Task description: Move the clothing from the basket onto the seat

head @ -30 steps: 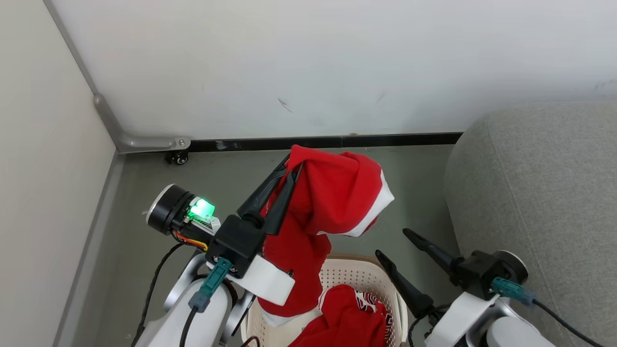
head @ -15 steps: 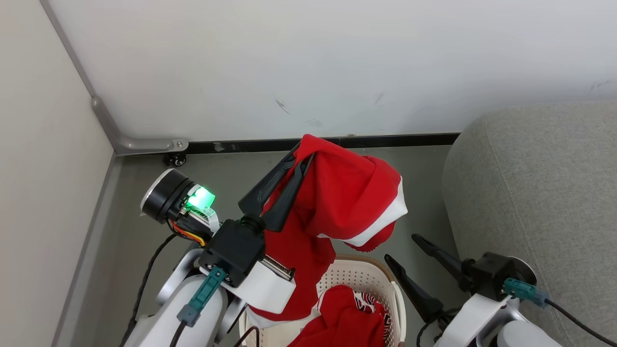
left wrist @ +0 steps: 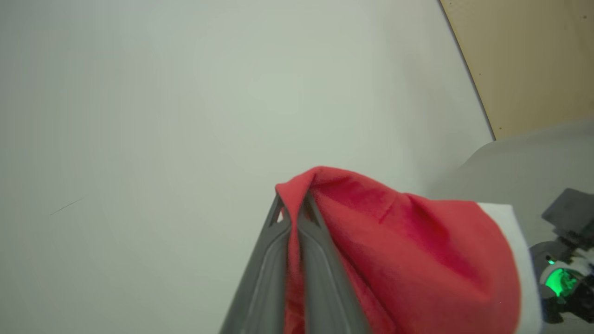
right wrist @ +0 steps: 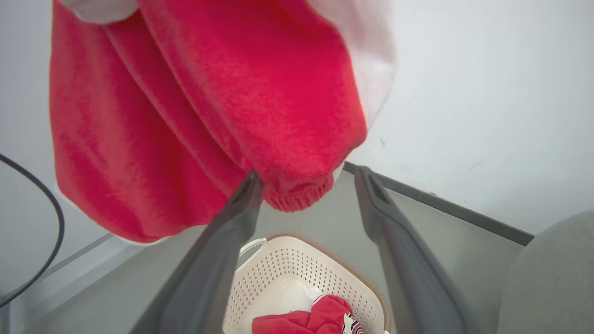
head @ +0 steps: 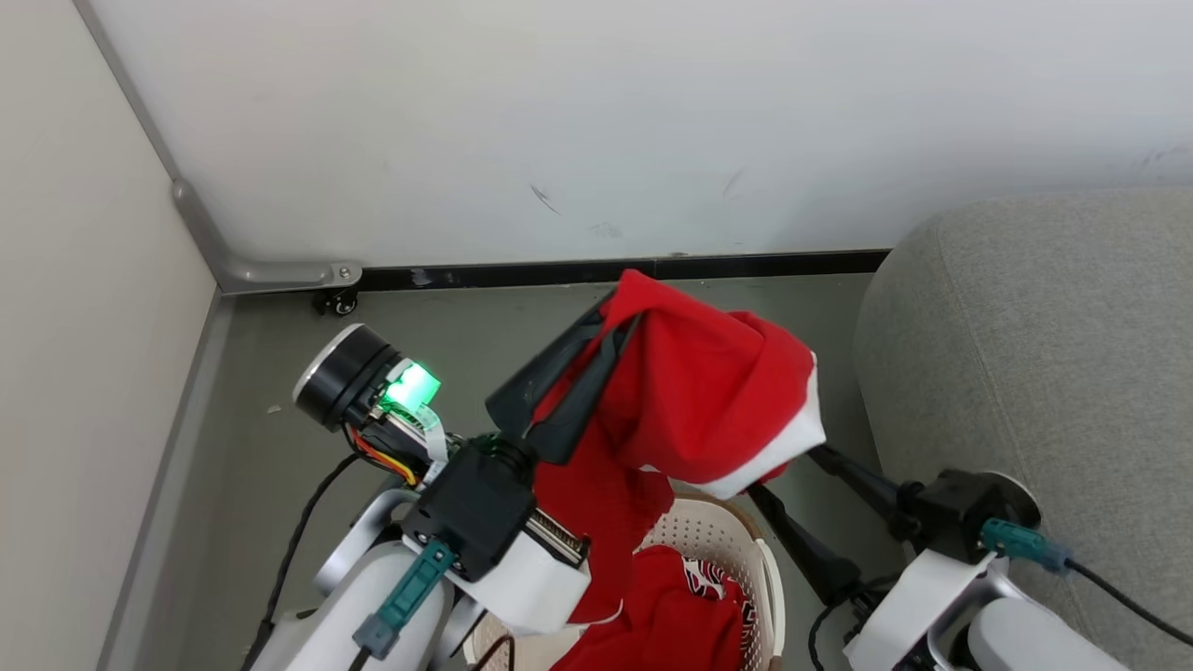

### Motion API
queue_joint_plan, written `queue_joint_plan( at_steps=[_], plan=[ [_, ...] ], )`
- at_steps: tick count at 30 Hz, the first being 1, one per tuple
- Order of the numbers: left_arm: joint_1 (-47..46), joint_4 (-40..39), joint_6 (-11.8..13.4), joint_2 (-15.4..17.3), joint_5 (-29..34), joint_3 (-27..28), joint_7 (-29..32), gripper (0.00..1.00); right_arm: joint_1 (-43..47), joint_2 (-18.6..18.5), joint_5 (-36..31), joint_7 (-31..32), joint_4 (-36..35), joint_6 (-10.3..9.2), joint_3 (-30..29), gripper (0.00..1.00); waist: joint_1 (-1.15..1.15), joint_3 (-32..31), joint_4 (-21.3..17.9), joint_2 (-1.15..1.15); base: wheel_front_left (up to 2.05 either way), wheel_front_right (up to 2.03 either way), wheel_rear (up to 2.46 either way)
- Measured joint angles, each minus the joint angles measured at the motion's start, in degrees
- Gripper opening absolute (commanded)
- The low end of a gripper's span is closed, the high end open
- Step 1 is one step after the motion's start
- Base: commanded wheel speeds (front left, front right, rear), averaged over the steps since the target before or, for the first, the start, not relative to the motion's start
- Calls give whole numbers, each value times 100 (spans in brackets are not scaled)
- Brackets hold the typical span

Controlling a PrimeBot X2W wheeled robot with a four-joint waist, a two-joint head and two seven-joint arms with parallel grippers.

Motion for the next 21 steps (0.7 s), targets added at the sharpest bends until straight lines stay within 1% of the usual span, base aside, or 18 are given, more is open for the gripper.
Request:
queue_joint_plan(
  at_steps=[5,10,21],
  plan=[
    [-3,-90,-59,-18,0,-122,0,0,-157,-66,32,0,-45,0,25,100,0,14,21,0,0,0,0],
    [-4,-153,-92,-24,0,-235,0,0,-305,-132,54,2,-102,1,252,100,0,17,58,0,0,0,0],
    [-7,-156,-258,-60,-79,-481,0,0,-599,-215,79,29,-134,1,579,100,0,-19,121,0,0,0,0]
  ],
)
